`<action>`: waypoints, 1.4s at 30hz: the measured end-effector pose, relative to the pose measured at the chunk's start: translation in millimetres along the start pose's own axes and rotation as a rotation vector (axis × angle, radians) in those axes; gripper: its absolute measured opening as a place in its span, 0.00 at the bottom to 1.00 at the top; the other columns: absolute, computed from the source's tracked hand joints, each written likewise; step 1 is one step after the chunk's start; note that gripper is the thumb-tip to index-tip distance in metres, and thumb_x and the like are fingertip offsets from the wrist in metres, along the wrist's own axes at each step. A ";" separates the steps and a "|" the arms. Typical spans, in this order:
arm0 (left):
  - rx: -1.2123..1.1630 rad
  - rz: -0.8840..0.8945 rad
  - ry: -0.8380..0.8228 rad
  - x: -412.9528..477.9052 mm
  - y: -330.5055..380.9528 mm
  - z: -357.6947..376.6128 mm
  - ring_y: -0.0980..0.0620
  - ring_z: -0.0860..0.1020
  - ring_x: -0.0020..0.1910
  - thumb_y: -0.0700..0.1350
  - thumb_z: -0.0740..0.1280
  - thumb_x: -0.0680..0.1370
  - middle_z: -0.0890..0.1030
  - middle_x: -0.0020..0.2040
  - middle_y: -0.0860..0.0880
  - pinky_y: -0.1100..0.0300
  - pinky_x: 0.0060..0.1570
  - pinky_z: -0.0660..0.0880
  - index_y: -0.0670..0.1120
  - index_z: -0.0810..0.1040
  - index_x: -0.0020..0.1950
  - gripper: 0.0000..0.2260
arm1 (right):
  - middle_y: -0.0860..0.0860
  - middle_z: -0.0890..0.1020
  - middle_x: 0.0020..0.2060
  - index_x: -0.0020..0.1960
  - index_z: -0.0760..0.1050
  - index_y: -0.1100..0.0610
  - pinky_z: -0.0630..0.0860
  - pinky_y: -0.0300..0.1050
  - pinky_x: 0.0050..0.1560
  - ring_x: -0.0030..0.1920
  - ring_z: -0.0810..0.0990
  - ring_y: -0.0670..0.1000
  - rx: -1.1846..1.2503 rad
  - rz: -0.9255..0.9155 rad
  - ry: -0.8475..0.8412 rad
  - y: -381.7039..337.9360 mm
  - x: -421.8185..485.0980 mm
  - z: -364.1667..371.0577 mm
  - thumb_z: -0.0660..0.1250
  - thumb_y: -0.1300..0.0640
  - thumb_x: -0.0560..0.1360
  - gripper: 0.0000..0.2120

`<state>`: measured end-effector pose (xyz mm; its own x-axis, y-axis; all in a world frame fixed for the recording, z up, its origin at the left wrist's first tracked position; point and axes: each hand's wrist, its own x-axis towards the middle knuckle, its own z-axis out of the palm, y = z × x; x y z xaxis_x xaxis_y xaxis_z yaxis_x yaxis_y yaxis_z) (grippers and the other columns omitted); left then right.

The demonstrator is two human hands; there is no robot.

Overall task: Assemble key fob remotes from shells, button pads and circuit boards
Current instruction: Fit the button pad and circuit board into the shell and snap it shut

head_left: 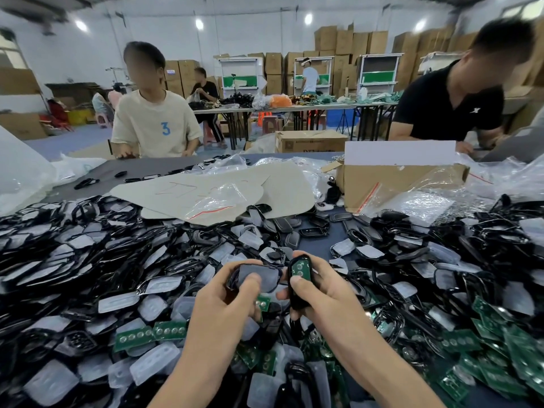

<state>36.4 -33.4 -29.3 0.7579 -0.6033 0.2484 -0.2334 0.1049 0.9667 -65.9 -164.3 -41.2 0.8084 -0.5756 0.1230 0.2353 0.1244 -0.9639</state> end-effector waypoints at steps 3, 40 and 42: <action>-0.107 -0.012 0.027 1.0 -2.9 0.0 0.52 0.77 0.32 0.61 0.69 0.68 0.76 0.30 0.53 0.54 0.40 0.75 0.54 0.81 0.41 0.11 | 0.51 0.86 0.47 0.63 0.75 0.49 0.79 0.40 0.39 0.47 0.86 0.53 0.041 -0.002 -0.019 -0.8 -0.2 -1.0 0.66 0.59 0.78 0.14; 0.446 0.366 0.060 -3.2 -5.9 -0.9 0.62 0.79 0.37 0.60 0.58 0.78 0.80 0.44 0.67 0.74 0.34 0.69 0.74 0.70 0.59 0.11 | 0.49 0.73 0.32 0.51 0.86 0.42 0.64 0.40 0.34 0.32 0.66 0.51 -0.240 -0.038 -0.036 -7.6 -3.3 -1.7 0.76 0.45 0.70 0.10; 0.463 0.355 -0.003 -5.9 -9.6 4.8 0.61 0.80 0.36 0.62 0.57 0.78 0.81 0.42 0.64 0.69 0.33 0.73 0.73 0.71 0.58 0.11 | 0.47 0.73 0.30 0.45 0.86 0.45 0.66 0.37 0.32 0.31 0.68 0.47 -0.197 -0.030 -0.005 -5.7 -3.6 -1.3 0.76 0.47 0.73 0.03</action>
<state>31.2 -34.6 -40.4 0.5829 -0.5963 0.5519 -0.7155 -0.0548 0.6964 -70.9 -164.0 -36.5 0.8054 -0.5726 0.1533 0.1497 -0.0539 -0.9873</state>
